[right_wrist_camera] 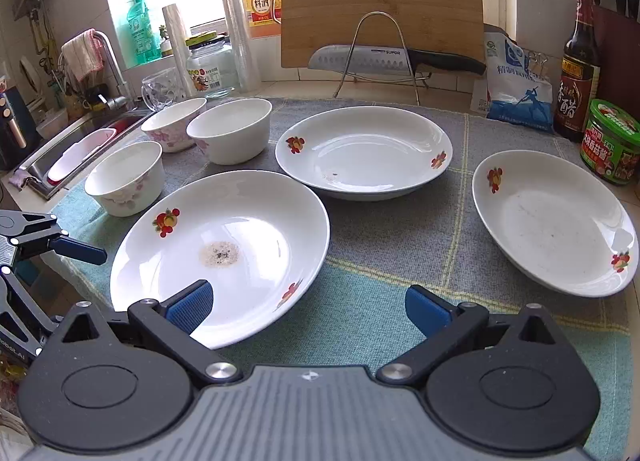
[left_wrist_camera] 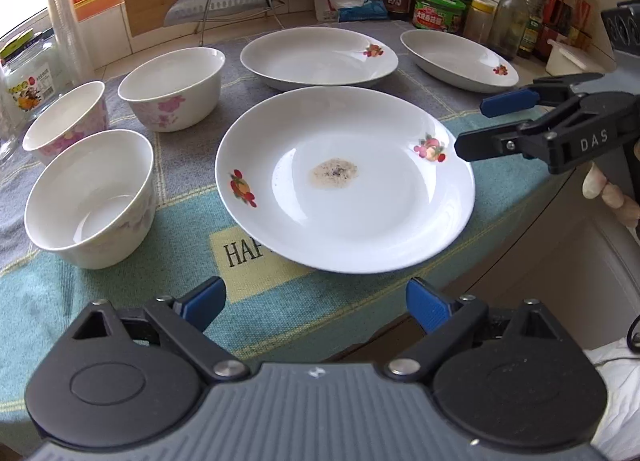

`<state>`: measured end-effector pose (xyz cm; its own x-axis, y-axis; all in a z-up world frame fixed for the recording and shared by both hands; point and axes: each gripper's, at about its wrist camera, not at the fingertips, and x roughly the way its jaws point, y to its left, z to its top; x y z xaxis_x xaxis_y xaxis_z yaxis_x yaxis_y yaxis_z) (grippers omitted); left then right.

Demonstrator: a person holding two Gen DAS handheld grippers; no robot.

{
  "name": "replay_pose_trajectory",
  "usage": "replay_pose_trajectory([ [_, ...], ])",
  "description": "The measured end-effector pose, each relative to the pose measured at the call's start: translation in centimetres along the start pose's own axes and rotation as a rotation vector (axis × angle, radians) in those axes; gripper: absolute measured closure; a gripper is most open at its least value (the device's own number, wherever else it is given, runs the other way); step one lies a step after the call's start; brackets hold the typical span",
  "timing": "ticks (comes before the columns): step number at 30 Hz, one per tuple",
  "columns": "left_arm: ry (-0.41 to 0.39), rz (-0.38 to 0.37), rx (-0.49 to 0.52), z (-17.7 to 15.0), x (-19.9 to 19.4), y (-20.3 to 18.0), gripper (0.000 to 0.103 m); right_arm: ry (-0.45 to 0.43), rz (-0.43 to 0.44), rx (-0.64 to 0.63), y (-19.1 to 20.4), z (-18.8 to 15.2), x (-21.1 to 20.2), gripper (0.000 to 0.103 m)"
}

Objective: Organize plates and bowls
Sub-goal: 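Reach the right gripper to the brown-stained plate and grasp its rim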

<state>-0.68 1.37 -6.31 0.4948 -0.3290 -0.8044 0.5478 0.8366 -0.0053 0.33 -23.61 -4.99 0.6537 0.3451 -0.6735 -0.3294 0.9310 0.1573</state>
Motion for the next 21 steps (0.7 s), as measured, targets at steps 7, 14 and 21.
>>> replay_pose_trajectory([
  [7,-0.015,-0.104,0.129,0.8,1.9,1.6,0.007,0.027,-0.062,0.063,2.1,0.3,1.0,0.0],
  [14,-0.042,-0.171,0.251,1.0,3.1,2.1,0.001,0.056,-0.138,0.106,3.6,0.4,2.1,0.0],
  [21,-0.063,-0.195,0.296,0.9,3.4,2.1,0.0,0.096,-0.133,0.093,4.1,0.9,3.5,0.0],
])
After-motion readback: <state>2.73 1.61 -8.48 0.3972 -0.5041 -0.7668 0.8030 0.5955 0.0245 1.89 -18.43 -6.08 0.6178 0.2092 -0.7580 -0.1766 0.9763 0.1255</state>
